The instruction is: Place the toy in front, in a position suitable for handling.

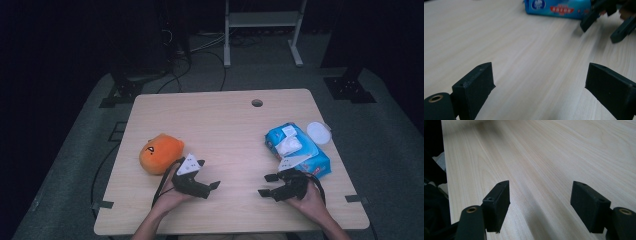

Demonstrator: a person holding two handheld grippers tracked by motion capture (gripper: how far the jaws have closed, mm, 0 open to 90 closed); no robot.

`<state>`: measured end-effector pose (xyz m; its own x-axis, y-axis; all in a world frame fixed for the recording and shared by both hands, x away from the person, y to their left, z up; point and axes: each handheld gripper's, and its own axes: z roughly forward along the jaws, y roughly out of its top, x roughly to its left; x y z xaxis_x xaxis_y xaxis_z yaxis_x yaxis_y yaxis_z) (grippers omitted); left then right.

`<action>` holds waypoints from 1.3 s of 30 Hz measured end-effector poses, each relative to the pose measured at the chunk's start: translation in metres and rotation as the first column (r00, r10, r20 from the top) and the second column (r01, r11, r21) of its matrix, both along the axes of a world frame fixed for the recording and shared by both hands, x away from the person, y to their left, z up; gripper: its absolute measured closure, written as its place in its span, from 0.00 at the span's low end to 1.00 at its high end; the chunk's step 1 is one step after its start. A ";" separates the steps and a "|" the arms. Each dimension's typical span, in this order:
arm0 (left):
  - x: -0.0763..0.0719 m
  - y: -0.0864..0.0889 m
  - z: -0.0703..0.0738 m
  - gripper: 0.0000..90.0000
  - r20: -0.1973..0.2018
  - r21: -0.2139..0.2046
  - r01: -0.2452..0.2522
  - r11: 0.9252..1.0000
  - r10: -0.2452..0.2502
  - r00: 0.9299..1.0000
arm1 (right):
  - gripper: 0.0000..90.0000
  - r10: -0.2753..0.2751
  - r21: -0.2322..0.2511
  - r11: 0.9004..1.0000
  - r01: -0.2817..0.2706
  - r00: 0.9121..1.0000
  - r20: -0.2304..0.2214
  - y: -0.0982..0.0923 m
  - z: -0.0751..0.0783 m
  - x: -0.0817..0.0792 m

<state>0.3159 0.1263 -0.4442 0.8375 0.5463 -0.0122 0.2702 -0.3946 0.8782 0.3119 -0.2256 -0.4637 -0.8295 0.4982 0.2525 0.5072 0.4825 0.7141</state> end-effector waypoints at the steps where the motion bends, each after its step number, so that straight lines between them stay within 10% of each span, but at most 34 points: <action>1: 0.000 0.002 0.003 0.08 0.009 -0.006 -0.005 1.000 0.005 1.000 | 0.34 -0.001 -0.001 1.000 0.001 1.000 0.002 0.000 0.000 0.000; 14: 0.008 0.050 0.042 0.08 0.110 -0.081 -0.139 0.987 0.148 0.983 | 0.34 -0.005 0.000 1.000 0.005 1.000 0.002 0.000 0.001 0.000; 27: 0.012 0.113 0.056 0.08 0.147 -0.119 -0.317 0.941 0.332 0.932 | 0.34 0.000 -0.003 1.000 0.000 1.000 -0.002 0.002 0.000 -0.001; 39: 0.020 0.145 0.039 0.09 0.106 -0.130 -0.395 0.909 0.409 0.906 | 0.34 0.006 -0.007 1.000 -0.006 1.000 -0.001 0.003 0.001 -0.002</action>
<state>0.3355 0.2715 -0.4057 0.5450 0.8384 0.0056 0.2695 -0.1815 0.9457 0.3103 -0.2228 -0.4631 -0.8319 0.4953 0.2502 0.5055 0.4904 0.7099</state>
